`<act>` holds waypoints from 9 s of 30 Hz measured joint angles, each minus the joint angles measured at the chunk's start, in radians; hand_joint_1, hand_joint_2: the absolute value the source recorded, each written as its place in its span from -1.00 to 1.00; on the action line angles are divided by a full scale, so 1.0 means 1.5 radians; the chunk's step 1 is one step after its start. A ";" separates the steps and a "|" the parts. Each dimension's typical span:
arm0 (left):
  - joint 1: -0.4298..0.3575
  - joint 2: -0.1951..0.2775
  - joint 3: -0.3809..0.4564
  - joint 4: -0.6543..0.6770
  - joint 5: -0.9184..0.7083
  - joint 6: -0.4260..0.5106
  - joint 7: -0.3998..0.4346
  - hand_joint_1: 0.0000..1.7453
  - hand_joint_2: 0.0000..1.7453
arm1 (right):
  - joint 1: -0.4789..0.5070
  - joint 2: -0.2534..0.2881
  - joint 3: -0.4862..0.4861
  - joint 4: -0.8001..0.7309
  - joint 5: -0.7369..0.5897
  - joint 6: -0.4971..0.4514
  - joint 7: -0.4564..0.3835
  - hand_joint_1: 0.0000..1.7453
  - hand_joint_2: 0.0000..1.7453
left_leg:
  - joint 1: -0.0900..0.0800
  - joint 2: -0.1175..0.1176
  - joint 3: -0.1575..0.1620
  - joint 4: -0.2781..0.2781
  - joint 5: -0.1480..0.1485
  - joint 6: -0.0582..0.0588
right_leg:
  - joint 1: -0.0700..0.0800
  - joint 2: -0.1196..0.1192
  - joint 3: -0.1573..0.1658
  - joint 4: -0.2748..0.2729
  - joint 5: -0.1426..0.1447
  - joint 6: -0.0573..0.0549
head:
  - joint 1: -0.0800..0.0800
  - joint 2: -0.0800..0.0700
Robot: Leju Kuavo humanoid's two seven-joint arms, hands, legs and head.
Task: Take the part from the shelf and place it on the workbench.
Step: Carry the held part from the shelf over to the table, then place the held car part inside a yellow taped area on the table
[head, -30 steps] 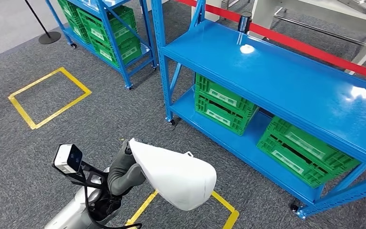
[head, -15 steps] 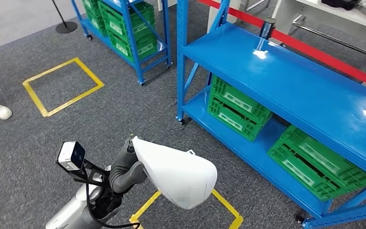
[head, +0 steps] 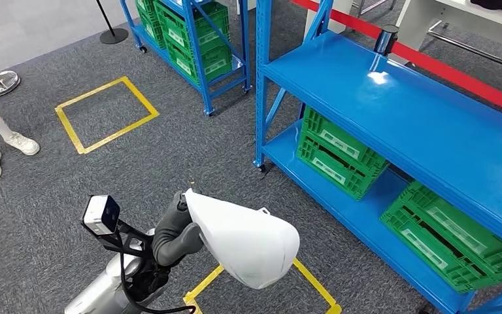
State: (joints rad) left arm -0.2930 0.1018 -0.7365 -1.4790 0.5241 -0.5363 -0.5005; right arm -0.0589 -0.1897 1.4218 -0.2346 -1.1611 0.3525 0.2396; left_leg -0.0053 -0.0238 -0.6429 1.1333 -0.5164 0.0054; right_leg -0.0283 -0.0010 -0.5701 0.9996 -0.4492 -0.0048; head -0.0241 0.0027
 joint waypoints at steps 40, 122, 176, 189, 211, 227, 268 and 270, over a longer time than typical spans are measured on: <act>-0.002 0.002 0.001 -0.009 -0.001 0.000 -0.001 1.00 1.00 | -0.001 -0.001 0.003 0.000 0.011 0.004 -0.004 -1.00 -1.00 | -0.002 0.038 0.042 -0.087 0.047 0.013 | 0.007 -0.020 -0.002 0.001 0.004 0.005 | 0.003 0.000; -0.012 0.006 -0.021 -0.006 -0.001 0.000 0.000 1.00 1.00 | 0.003 0.007 0.004 0.005 -0.005 -0.011 -0.012 -1.00 -1.00 | 0.006 0.002 -0.005 0.006 0.006 -0.004 | -0.002 0.003 -0.012 0.025 -0.009 0.010 | 0.010 0.000; -0.013 0.005 -0.022 -0.017 -0.003 0.001 0.000 1.00 1.00 | 0.004 0.013 0.006 0.005 0.014 -0.002 -0.018 -1.00 -1.00 | -0.012 -0.005 0.044 -0.099 0.063 0.047 | 0.007 -0.003 -0.094 0.201 -0.083 0.017 | 0.010 0.000; -0.012 0.007 -0.020 -0.017 -0.006 0.001 0.002 1.00 1.00 | -0.001 0.013 0.007 0.005 0.014 0.002 -0.013 -1.00 -1.00 | 0.000 0.006 -0.040 0.069 -0.022 0.004 | -0.001 -0.007 -0.009 0.017 -0.007 0.008 | 0.004 0.000; -0.013 0.002 -0.021 -0.022 -0.008 0.000 0.003 1.00 1.00 | -0.001 0.019 0.008 0.005 0.015 -0.002 -0.012 -1.00 -1.00 | -0.004 -0.057 0.041 -0.083 0.054 0.027 | -0.004 0.028 -0.033 0.033 0.000 0.040 | 0.011 0.000; -0.010 0.008 -0.012 -0.024 -0.011 0.000 0.004 1.00 1.00 | -0.005 0.024 0.009 0.006 0.012 -0.004 -0.012 -1.00 -1.00 | 0.001 0.033 0.027 -0.067 0.043 0.012 | 0.003 -0.043 -0.006 0.008 -0.005 0.012 | 0.003 0.000; -0.012 0.003 -0.013 -0.035 -0.016 0.002 0.008 1.00 1.00 | -0.001 0.021 0.009 0.007 0.022 -0.004 -0.012 -1.00 -1.00 | 0.002 -0.013 0.054 -0.104 0.058 0.033 | 0.002 -0.002 -0.104 0.189 -0.064 0.028 | 0.007 0.000; -0.012 0.003 -0.013 -0.035 -0.016 0.002 0.008 1.00 1.00 | -0.002 0.020 0.009 0.008 0.022 -0.004 -0.012 -1.00 -1.00 | 0.003 -0.027 0.054 -0.099 0.056 0.030 | -0.002 0.006 -0.065 0.109 -0.029 0.041 | 0.007 0.000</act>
State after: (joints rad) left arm -0.3104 0.1058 -0.7565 -1.5320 0.5001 -0.5325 -0.4884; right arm -0.0612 -0.1604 1.4356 -0.2225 -1.1284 0.3470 0.2220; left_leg -0.0006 -0.0650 -0.5622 0.9844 -0.4329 0.0507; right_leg -0.0314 0.0086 -0.6677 1.1634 -0.4926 0.0566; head -0.0131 0.0027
